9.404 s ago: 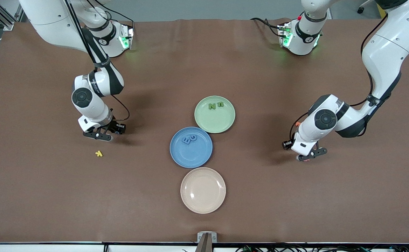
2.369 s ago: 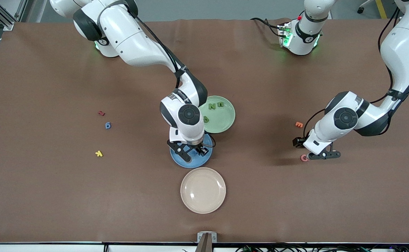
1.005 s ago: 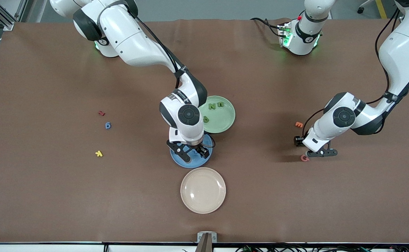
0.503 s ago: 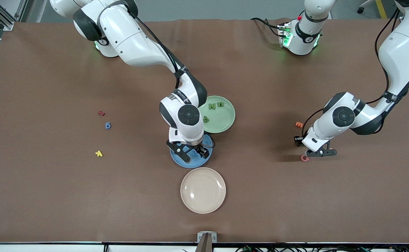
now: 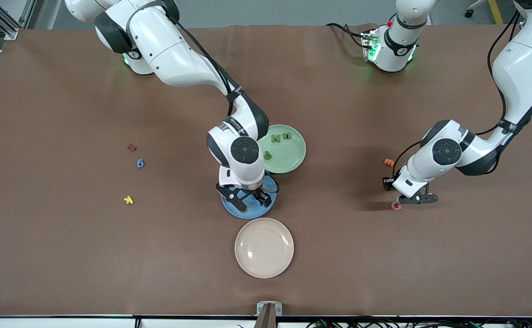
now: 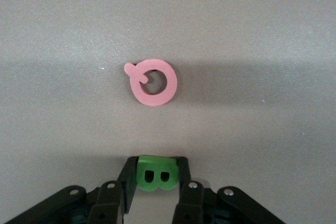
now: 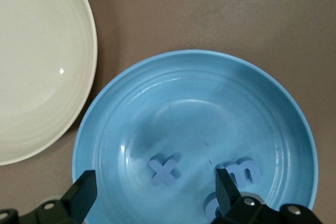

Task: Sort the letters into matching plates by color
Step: 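Lift the B with the left gripper while the right gripper reaches the blue g, then place the B on the green plate while the right gripper grasps the g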

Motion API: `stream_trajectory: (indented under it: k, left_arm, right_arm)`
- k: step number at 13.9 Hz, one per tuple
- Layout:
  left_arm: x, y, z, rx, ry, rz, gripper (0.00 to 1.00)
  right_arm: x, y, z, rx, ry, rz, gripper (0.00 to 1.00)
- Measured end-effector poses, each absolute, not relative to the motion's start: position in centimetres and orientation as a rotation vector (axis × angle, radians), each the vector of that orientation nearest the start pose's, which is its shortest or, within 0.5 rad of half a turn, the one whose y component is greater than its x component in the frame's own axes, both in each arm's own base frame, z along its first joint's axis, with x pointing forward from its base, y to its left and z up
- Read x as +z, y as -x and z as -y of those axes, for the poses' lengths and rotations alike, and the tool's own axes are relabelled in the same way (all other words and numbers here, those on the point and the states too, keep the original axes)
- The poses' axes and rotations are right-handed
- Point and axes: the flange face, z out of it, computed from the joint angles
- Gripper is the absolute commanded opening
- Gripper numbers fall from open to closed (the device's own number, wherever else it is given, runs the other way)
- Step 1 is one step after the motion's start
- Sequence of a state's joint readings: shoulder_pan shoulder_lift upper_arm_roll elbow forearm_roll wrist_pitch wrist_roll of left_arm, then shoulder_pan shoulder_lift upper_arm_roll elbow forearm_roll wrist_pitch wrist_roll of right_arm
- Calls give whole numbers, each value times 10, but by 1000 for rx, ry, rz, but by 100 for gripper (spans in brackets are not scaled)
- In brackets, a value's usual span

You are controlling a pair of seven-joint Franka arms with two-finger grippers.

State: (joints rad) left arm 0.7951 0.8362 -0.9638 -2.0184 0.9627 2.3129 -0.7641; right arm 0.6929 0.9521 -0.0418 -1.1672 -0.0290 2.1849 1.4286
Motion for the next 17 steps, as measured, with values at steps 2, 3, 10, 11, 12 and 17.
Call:
stream_trajectory:
  k: [2, 3, 10, 11, 12, 17]
  left_arm:
    - [191, -576, 97, 7, 3141, 46, 20]
    - [201, -574, 110, 16, 3134, 59, 20]
    - [238, -529, 246, 91, 3131, 222, 20]
    - [239, -518, 273, 88, 3129, 239, 20]
    - [241, -508, 300, 80, 3125, 258, 20]
    - [235, -471, 402, 68, 3091, 360, 20]
  right_arm:
    - [227, -614, -464, -121, 2950, -1058, 100]
    - [233, -619, -453, -106, 2983, -1024, 100]
    - [271, -619, -312, -82, 3098, -659, 100]
    - [267, -607, -284, -84, 3107, -600, 100]
    - [261, -592, -257, -74, 3122, -537, 100]
    - [238, -542, -151, -26, 3178, -274, 100]
